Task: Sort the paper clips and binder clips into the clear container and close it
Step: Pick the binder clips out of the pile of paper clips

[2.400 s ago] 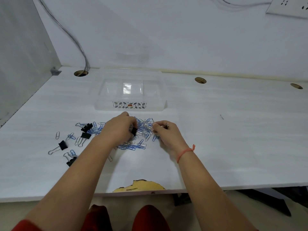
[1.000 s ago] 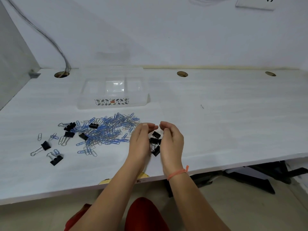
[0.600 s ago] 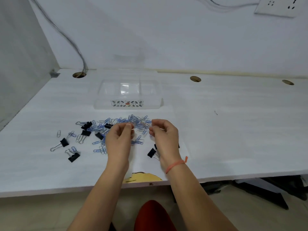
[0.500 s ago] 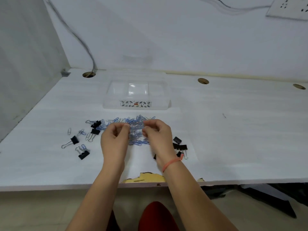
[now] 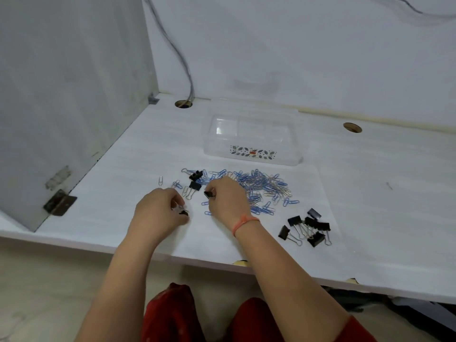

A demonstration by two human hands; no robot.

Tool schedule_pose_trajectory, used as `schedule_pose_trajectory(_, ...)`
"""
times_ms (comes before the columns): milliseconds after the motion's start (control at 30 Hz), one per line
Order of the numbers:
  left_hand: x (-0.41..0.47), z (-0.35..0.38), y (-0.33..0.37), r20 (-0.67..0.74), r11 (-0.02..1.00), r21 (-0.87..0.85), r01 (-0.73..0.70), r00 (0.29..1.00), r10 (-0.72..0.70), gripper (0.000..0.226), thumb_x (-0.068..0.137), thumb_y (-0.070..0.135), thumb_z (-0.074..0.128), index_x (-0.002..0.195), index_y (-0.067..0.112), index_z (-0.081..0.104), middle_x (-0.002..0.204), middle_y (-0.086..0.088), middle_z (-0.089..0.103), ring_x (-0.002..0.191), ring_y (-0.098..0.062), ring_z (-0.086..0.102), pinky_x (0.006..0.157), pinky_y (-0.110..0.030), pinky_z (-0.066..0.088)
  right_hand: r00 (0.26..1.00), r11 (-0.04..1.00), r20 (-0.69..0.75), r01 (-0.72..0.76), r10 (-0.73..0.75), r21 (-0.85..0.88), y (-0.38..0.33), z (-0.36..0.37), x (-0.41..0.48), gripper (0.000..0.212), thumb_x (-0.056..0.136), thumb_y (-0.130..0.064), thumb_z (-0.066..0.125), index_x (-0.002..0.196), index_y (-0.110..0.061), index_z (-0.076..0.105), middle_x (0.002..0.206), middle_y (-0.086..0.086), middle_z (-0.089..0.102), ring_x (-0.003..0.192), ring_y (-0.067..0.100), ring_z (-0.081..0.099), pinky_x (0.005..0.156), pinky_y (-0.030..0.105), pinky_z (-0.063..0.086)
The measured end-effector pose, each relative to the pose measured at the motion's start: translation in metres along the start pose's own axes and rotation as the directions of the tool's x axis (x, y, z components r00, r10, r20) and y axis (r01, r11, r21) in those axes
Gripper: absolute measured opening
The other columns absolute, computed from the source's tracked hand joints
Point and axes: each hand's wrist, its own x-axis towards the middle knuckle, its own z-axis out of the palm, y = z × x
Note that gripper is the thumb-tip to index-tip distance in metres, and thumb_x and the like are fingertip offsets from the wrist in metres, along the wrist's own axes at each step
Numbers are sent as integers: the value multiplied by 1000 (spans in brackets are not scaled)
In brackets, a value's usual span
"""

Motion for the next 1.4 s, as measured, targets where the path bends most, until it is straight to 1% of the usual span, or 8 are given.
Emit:
schedule_pose_trajectory(333,1,13,-10,-100,994,-111,-1,995,-10,14,74,10,64,85,20,64,80,5,64,78,-18,60,58,-21,37,991,989,81,111,-103,-98,-3,9,10,31,89,-10,52,117,-16,62,119,15,54,115,31,49,88,29,40)
schedule_pose_trajectory(500,4,4,-14,-145,891,-452,37,983,-114,21,77,3,59,90,18,67,92,1,66,74,-19,59,56,-22,38,994,964,-104,-1,30,268,1,5,13,25,93,-14,50,115,-9,60,112,12,58,106,25,53,91,29,42)
schedule_pose_trajectory(700,4,-1,-15,-26,976,-213,-39,999,34,28,72,1,64,92,20,68,90,2,64,77,-18,59,61,-19,41,962,629,-10,-172,275,758,0,-4,18,22,94,-11,48,110,-13,62,103,9,65,84,14,57,68,18,44)
schedule_pose_trajectory(867,10,2,-15,98,993,0,-120,988,120,33,73,6,70,102,22,71,99,-1,59,88,-19,56,74,-23,39,949,400,159,-262,273,878,-1,0,18,27,95,-6,42,87,-20,63,87,9,66,77,19,61,67,28,49)
schedule_pose_trajectory(1067,9,-1,-20,-11,982,-126,-141,990,141,21,70,17,77,87,22,66,90,2,57,77,-11,53,64,-18,36,898,18,365,-380,248,925,-7,-14,16,23,99,-20,41,88,-10,58,78,7,60,64,15,56,63,26,49)
schedule_pose_trajectory(1133,10,-5,-21,-125,942,-319,-108,990,71,19,71,18,78,85,19,66,86,6,61,75,-5,55,64,-16,39,910,380,265,-379,319,844,-7,-12,21,18,94,-27,50,84,-15,58,77,0,58,63,12,50,55,22,40)
schedule_pose_trajectory(1233,12,-10,-22,-212,817,-576,-22,969,-123,14,78,15,71,91,15,64,85,5,65,80,-11,61,67,-20,45,973,932,-64,-190,220,310,-13,-4,26,11,85,-29,57,89,-20,62,84,-3,62,78,18,59,62,25,40)
schedule_pose_trajectory(1400,25,-6,-29,-167,758,-642,115,944,-285,21,88,14,39,87,18,60,85,1,58,87,-24,53,68,-31,39,997,986,-61,-49,40,-157,-29,14,32,35,84,-43,56,103,-14,61,105,9,67,100,30,61,67,28,36)
